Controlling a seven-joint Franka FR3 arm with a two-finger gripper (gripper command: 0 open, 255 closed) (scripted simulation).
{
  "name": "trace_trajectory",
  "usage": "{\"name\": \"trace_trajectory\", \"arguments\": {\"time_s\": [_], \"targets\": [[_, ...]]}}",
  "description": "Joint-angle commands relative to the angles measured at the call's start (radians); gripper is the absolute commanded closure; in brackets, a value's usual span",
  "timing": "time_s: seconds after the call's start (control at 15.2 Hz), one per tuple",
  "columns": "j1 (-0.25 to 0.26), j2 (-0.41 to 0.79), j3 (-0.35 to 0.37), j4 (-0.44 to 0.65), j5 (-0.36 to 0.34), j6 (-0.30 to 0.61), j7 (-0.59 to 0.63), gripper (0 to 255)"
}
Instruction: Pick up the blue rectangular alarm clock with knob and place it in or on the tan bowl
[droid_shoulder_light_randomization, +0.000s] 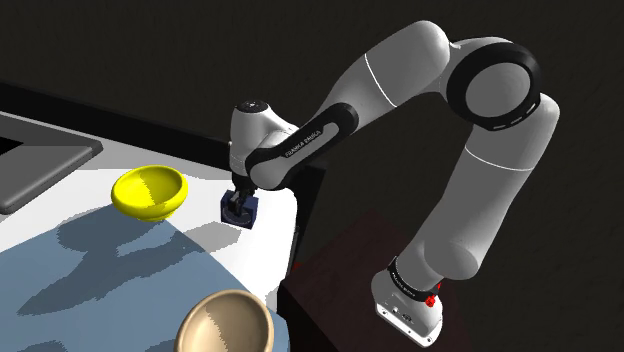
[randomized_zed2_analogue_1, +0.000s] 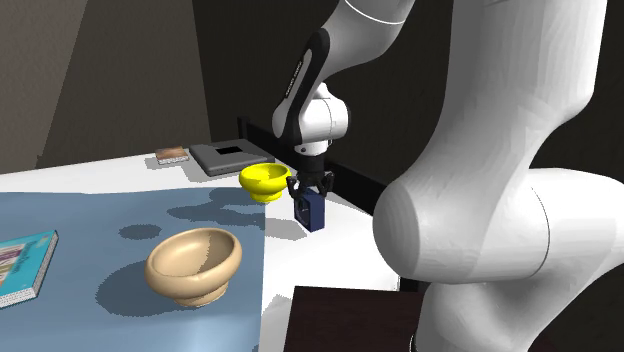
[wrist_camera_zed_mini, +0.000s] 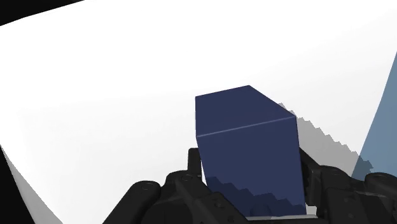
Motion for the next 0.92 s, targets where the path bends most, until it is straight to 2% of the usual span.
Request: {"name": "trace_trajectory", "arguments": {"time_s": [0.0, 0.33, 0.86], "targets": [[0.000, 0.000, -0.001, 0.000, 0.000, 0.000, 0.000, 255], [0.000, 0.001, -0.001, 0.000, 0.000, 0.000, 0.000, 255], [-0.009, -0.086, 0.013, 0.017, 0.045, -0.100, -0.032, 255]]}}
